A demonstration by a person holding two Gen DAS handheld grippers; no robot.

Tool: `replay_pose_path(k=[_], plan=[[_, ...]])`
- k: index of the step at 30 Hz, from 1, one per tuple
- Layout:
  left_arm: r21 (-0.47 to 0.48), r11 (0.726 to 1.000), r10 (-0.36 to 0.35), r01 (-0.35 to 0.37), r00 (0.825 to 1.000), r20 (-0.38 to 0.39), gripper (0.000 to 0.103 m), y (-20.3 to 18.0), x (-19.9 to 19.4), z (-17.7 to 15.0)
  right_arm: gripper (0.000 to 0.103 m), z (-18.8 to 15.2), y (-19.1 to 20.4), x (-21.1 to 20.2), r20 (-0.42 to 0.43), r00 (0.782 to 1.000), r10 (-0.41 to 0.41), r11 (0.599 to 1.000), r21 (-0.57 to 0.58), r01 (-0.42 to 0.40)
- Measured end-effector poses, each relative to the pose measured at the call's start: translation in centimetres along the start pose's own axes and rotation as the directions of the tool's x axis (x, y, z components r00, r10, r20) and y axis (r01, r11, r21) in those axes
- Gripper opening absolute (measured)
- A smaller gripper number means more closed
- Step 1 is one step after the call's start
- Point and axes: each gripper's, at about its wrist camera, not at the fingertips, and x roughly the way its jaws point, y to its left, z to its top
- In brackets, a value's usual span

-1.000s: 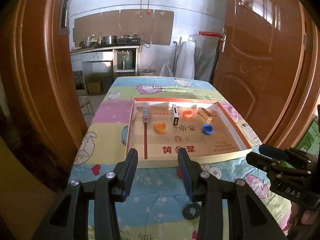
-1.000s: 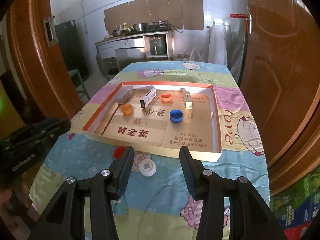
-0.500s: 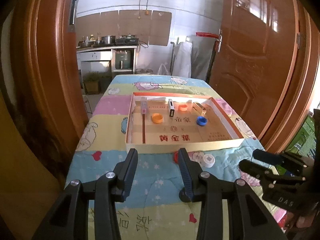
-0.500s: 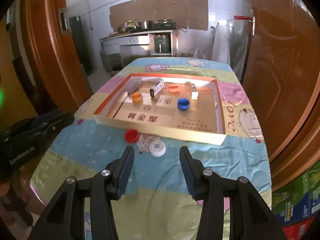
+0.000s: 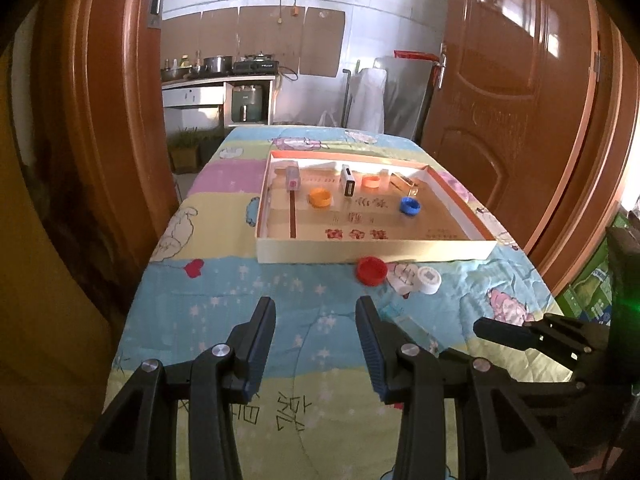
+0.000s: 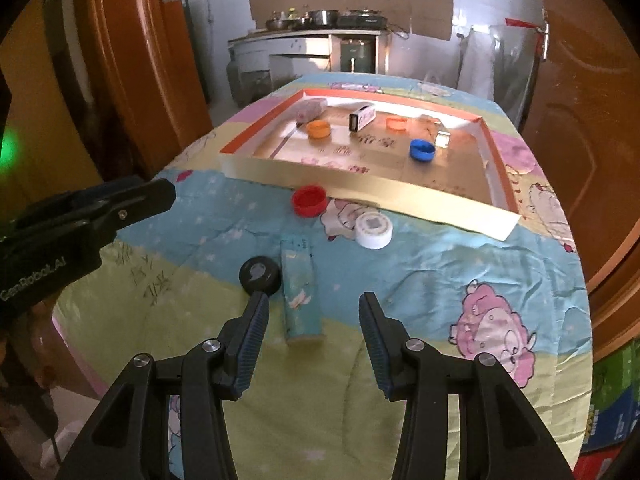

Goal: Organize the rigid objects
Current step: 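Move the left tool toward the black round cap while the right tool moves toward the teal lighter, then grasp the black round cap with the left gripper while the right grasps the teal lighter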

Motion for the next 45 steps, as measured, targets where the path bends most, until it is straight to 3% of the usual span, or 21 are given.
replay_pose_path(k=[19, 23, 32, 40, 43, 45], plan=[[0.031, 0.998, -0.046, 0.047, 0.998, -0.045, 0.042, -0.6, 2.3, -1.8, 0.048, 0.6, 0.7, 4.1, -0.045, 0.999, -0.006, 0.998, -0.063, 0.003], [0.050, 0.996, -0.065, 0.068, 0.996, -0.060, 0.042, -1.2, 2.6, -1.9, 0.023, 0.9, 0.7, 4.6, -0.030, 1.000, -0.004, 0.997, -0.072, 0.002], [0.110, 0.987, -0.109, 0.120, 0.989, -0.098, 0.042, -3.7, 4.1, -2.6, 0.023, -0.4, -1.6, 3.1, -0.007, 1.000, -0.017, 1.000, 0.009, 0.017], [0.139, 0.985, -0.081, 0.100, 0.987, -0.136, 0.042, -5.0, 6.3, -3.0, 0.023, -1.4, -3.2, 2.1, 0.000, 0.999, -0.034, 0.998, 0.054, 0.034], [0.140, 0.987, -0.059, 0.077, 0.990, -0.129, 0.030, -5.0, 6.5, -3.4, 0.023, -1.5, -3.1, 2.0, 0.002, 0.999, -0.032, 0.998, 0.055, 0.032], [0.134, 0.988, -0.063, 0.079, 0.991, -0.121, 0.030, -4.8, 6.4, -3.5, 0.023, -1.5, -3.0, 2.0, 0.002, 0.999, -0.035, 0.998, 0.054, 0.034]])
